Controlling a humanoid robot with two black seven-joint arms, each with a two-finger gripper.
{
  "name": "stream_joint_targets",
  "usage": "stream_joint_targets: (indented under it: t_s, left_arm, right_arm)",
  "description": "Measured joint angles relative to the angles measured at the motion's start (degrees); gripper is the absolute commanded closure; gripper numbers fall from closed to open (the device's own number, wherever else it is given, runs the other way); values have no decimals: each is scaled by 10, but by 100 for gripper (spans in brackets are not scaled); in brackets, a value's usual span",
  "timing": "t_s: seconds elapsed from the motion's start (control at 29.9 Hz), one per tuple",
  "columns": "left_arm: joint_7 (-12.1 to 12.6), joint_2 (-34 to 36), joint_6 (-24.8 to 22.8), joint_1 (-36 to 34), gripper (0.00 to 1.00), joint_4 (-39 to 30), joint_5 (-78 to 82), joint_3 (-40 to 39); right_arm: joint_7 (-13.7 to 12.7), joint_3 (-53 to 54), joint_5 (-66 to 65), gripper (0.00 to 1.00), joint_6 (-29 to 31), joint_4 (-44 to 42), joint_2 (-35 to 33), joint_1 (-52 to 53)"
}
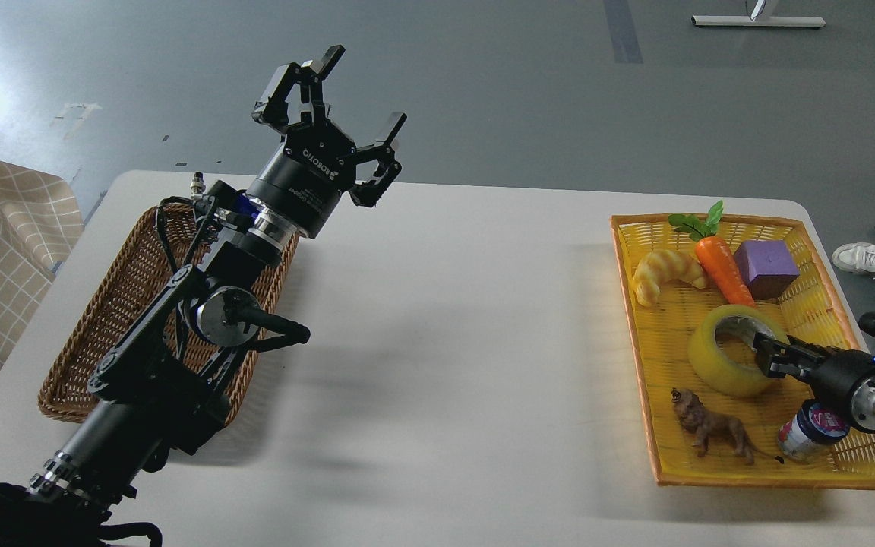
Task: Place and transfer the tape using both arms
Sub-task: 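Close the right gripper on the yellow tape roll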
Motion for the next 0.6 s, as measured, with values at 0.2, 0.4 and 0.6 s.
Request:
stream_joint_targets:
  t_s: [0.2, 0.4, 0.6]
  left_arm:
    - [1, 0, 4, 0, 2, 0, 0, 0]
    - [1, 1, 4, 0, 2, 1, 0, 0]
    - [1, 1, 5, 0, 2, 0, 0, 0]
  right_arm:
    - [0, 0, 0, 71, 1, 1, 0, -1]
    - [0, 0, 0, 72, 1, 2, 1, -2]
    - [0, 0, 0, 72, 1, 2, 3, -2]
